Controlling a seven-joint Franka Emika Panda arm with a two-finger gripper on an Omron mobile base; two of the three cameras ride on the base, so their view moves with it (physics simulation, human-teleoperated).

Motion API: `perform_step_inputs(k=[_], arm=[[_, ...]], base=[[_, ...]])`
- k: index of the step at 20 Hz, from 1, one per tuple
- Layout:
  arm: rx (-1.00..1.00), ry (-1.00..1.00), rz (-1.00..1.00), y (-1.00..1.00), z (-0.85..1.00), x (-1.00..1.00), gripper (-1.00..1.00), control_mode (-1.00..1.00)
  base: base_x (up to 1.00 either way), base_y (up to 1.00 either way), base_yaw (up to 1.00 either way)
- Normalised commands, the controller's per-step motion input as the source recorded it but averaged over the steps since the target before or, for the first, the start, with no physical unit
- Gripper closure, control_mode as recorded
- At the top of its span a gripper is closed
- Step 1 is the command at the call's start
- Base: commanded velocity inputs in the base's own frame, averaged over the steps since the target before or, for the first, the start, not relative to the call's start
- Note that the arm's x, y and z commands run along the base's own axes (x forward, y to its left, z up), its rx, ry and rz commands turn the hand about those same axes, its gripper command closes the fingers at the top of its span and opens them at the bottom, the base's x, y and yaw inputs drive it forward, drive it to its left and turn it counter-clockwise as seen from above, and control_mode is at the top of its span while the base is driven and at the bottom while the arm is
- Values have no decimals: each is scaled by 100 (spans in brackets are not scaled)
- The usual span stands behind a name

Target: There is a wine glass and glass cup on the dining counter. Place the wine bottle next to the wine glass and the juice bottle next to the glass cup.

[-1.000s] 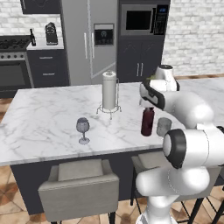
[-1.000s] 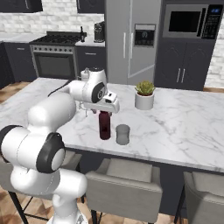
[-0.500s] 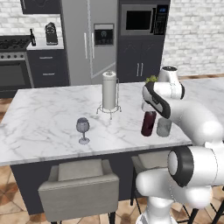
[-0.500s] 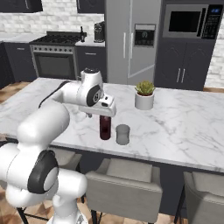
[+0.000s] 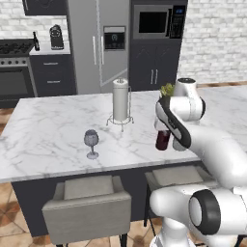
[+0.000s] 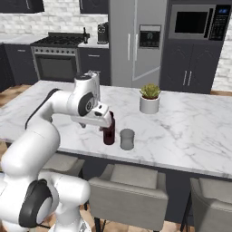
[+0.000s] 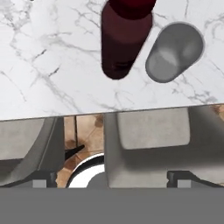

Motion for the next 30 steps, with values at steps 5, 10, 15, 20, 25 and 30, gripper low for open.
perform_step_inputs(k=[5, 10, 15, 20, 25, 30], arm=[[0, 10, 0, 25, 11, -39, -100, -100], [0, 3, 0, 13, 11, -40, -100, -100], [0, 0, 0, 18, 0, -45, -100, -100], [0, 0, 0, 11, 0, -47, -100, -100], [2, 0, 0, 8, 0, -46, -100, -100], [1, 0, 0, 1, 0, -11, -100, -100]], base=[[0, 0, 0], [0, 0, 0], [0, 0, 0], [0, 0, 0], [0, 0, 0], [0, 0, 0]])
